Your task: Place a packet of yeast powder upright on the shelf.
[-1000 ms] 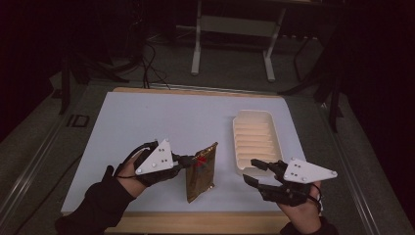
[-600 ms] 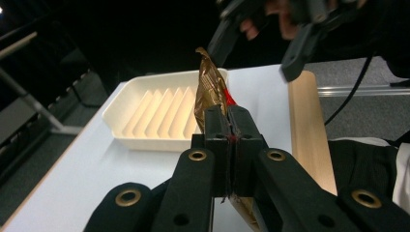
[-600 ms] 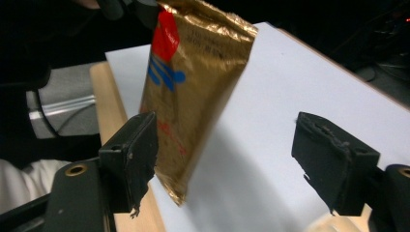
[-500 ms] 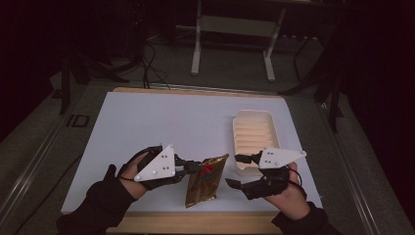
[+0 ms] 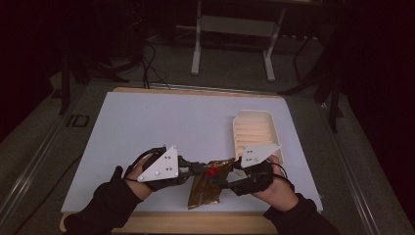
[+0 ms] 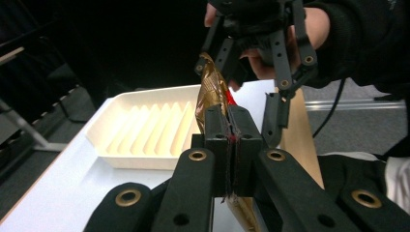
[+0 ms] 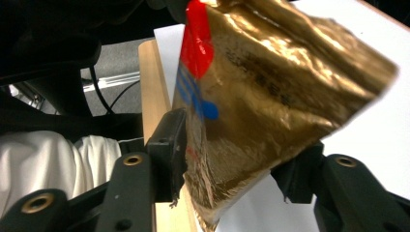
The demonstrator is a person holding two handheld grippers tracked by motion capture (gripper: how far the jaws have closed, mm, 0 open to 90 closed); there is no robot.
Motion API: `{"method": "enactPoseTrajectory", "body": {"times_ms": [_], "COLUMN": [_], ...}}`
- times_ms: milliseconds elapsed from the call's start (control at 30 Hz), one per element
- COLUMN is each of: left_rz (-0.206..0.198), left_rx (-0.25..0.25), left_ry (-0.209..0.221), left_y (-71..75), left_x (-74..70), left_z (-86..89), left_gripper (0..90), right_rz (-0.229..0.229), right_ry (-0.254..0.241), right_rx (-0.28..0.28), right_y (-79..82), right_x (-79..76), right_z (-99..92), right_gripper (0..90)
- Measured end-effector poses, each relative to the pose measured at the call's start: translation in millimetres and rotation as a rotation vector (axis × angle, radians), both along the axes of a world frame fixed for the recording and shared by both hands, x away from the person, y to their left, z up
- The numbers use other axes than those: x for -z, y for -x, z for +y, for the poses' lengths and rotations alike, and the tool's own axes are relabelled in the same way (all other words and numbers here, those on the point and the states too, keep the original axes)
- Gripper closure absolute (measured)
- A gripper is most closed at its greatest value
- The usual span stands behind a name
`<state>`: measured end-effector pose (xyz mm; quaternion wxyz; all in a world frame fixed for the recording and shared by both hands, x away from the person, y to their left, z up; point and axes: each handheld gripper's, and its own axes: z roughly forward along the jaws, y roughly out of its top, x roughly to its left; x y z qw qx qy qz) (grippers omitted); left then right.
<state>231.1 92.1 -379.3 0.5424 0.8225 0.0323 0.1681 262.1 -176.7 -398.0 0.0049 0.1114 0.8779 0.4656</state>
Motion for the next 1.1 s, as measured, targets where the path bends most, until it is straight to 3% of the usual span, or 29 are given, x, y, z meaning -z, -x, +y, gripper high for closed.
{"method": "enactPoseTrajectory", "body": {"times_ms": [67, 200, 400, 433, 533, 567, 600, 867, 1100], "left_rz": [0.006, 0.02, 0.034, 0.06, 0.07, 0.123, 0.152, 0.193, 0.245], "left_rx": [-0.014, -0.026, -0.005, -0.01, -0.017, -0.027, -0.031, -0.07, -0.073], "left_ry": [0.005, 0.002, 0.011, 0.024, 0.043, 0.045, 0.063, 0.104, 0.142], "left_y": [-0.2, -1.8, -2.8, -3.9, -4.9, -6.5, -7.2, -7.4, -12.2], "left_x": [0.2, 2.1, 4.6, 4.2, 2.9, 0.5, -0.6, -2.2, 8.4], "left_z": [0.4, 0.2, 0.9, 2.0, 3.8, 4.6, 5.7, 13.9, 20.4], "left_gripper": [88.9, 88.7, 86.7, 83.9, 77.5, 77.5, 72.9, 49.2, 38.8], "right_rz": [-0.024, -0.004, -0.004, 0.0, -0.005, -0.005, -0.005, -0.037, -0.075], "right_ry": [0.019, 0.032, 0.058, 0.059, 0.062, 0.059, 0.06, 0.058, 0.061], "right_rx": [-0.008, -0.022, -0.045, -0.05, -0.051, -0.045, -0.042, -0.025, 0.002], "right_y": [-1.3, -3.4, -2.2, -2.4, -2.7, -3.1, -3.6, -5.5, -7.6], "right_x": [-0.6, -0.9, -1.3, -1.4, -1.4, -1.6, -2.3, -11.0, -21.4], "right_z": [-0.5, -0.8, -0.7, -1.4, -2.0, -2.5, -3.2, -8.4, -14.4], "right_gripper": [63.4, 73.2, 74.9, 75.1, 75.2, 75.3, 75.4, 75.6, 75.7]}}
